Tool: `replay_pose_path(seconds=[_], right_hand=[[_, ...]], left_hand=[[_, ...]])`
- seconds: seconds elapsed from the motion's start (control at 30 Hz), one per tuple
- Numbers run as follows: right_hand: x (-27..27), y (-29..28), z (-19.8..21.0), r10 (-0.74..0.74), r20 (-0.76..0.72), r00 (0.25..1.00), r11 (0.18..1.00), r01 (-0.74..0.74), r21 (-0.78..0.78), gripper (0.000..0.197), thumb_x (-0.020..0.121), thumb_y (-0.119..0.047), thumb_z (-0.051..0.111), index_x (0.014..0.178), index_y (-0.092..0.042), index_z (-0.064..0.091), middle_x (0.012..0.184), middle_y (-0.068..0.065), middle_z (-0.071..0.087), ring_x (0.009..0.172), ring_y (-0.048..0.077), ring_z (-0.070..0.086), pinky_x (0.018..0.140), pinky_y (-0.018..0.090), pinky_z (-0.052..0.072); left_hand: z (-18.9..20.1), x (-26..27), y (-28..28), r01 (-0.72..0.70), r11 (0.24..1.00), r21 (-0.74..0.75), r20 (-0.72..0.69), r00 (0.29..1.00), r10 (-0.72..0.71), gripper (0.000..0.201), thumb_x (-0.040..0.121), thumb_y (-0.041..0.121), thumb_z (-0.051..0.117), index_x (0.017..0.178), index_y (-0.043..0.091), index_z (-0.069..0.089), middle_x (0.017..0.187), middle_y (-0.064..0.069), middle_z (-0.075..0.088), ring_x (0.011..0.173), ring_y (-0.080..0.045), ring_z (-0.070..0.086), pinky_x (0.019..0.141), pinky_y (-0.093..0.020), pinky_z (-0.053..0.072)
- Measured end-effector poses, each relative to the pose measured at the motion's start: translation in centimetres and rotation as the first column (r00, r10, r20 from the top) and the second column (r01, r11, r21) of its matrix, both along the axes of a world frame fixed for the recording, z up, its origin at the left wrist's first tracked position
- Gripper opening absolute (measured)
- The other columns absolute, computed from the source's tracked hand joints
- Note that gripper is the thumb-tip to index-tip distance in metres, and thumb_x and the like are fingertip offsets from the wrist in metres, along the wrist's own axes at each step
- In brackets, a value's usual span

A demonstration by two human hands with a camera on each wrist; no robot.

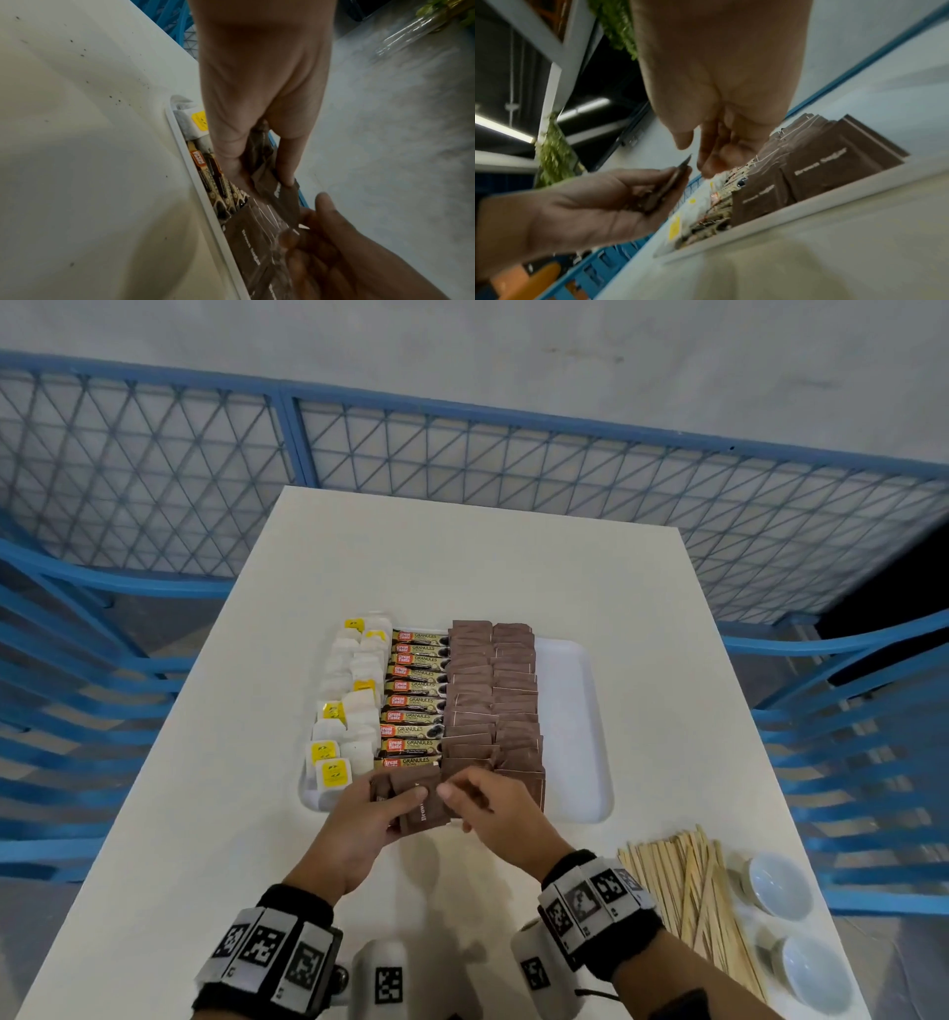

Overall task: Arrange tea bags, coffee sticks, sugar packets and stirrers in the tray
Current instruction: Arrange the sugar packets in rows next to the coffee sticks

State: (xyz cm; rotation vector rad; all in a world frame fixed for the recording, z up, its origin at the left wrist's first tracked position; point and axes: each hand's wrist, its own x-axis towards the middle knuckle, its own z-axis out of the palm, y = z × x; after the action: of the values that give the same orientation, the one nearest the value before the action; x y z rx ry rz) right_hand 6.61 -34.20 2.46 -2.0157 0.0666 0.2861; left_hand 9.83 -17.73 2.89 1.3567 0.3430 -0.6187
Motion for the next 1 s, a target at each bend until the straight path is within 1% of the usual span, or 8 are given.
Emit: replay_pose_path(seconds=[0.13,0.33,0.5,0.6,0.67,0.77,0.87,1.0], right_hand=[[-0.2,0.1,-0.1,-0.019,-0.121,0.992,0.979,0.043,0.199,0.009,0.086,-0.013,0.065,0.09,-0.01,0.057,0.07,-0.001,0.062,0.059,0.007,0.059,0.056,0.019,0.051],[-0.3,-1.3,0.3,-0.126,-0.252,0.959,0.906,0.215,0.366,0.013,0.088,-0.001,0.059,0.088,-0.009,0.049,0.078,0.006,0.064,0.061,0.015,0.062,0.061,0.026,0.053],[-0.6,-1.9,0.7,-0.131,-0.296,0.946,0.837,0.265,0.479,0.016,0.089,0.002,0.056,0.089,-0.009,0.044,0.082,0.012,0.063,0.063,0.018,0.063,0.061,0.024,0.053],[-0.7,-1.9,0.5,-0.09,-0.252,0.964,0.928,0.173,0.33,0.02,0.087,-0.008,0.062,0.097,-0.016,0.047,0.093,0.005,0.065,0.074,0.014,0.063,0.066,0.023,0.052],[-0.5,-2.1,0.4,-0.09,-0.163,0.983,0.966,0.125,0.225,0.034,0.084,-0.012,0.066,0.108,-0.026,0.046,0.101,-0.004,0.062,0.082,0.004,0.063,0.072,0.019,0.051],[-0.1,-2.4,1.0,-0.016,-0.028,0.999,0.996,0.018,0.09,0.045,0.084,-0.008,0.064,0.121,-0.029,0.049,0.106,-0.009,0.061,0.091,0.0,0.06,0.08,0.01,0.047],[0.2,-2.9,1.5,0.002,0.061,0.998,0.997,0.003,-0.079,0.031,0.084,-0.009,0.063,0.113,-0.017,0.059,0.098,-0.01,0.061,0.085,0.001,0.056,0.074,0.0,0.039],[0.2,-4.6,1.3,-0.11,0.006,0.994,0.989,0.11,-0.1,0.013,0.086,-0.012,0.061,0.092,-0.021,0.054,0.085,-0.006,0.062,0.076,0.01,0.057,0.063,0.008,0.041]], left_hand=[[0.2,-0.2,-0.7,0.004,1.0,-0.022,0.006,1.0,-0.004,0.018,0.086,-0.002,0.059,0.1,0.009,0.064,0.083,-0.006,0.074,0.076,-0.018,0.07,0.065,-0.028,0.057],[0.1,0.0,-1.1,-0.002,0.997,-0.072,-0.055,0.998,-0.002,0.018,0.092,0.002,0.049,0.103,0.008,0.062,0.095,-0.012,0.07,0.079,-0.019,0.069,0.068,-0.031,0.053],[0.8,-0.1,-1.7,0.18,0.984,-0.003,0.041,0.983,-0.18,0.016,0.089,0.001,0.056,0.101,0.009,0.064,0.091,-0.007,0.069,0.075,-0.017,0.065,0.07,-0.029,0.053],[0.8,0.0,-2.1,0.227,0.965,0.132,0.095,0.966,-0.24,0.015,0.086,-0.001,0.061,0.093,0.012,0.064,0.085,-0.006,0.068,0.076,-0.02,0.064,0.064,-0.026,0.053],[0.8,0.1,-2.2,0.262,0.943,0.207,0.127,0.948,-0.291,0.016,0.084,-0.002,0.063,0.091,0.013,0.065,0.086,-0.009,0.067,0.079,-0.023,0.064,0.062,-0.027,0.054],[1.0,0.1,-2.2,0.29,0.933,0.211,0.136,0.937,-0.322,0.015,0.086,-0.001,0.061,0.093,0.012,0.065,0.087,-0.011,0.068,0.075,-0.022,0.065,0.063,-0.028,0.055],[1.4,0.1,-2.4,0.245,0.965,0.091,0.054,0.967,-0.251,0.021,0.093,0.0,0.047,0.093,0.01,0.066,0.08,-0.008,0.07,0.073,-0.018,0.067,0.07,-0.031,0.055],[1.0,0.3,-1.8,0.125,0.991,-0.049,-0.037,0.991,-0.127,0.027,0.095,-0.002,0.039,0.097,0.006,0.065,0.088,-0.011,0.07,0.078,-0.018,0.067,0.079,-0.033,0.054]])
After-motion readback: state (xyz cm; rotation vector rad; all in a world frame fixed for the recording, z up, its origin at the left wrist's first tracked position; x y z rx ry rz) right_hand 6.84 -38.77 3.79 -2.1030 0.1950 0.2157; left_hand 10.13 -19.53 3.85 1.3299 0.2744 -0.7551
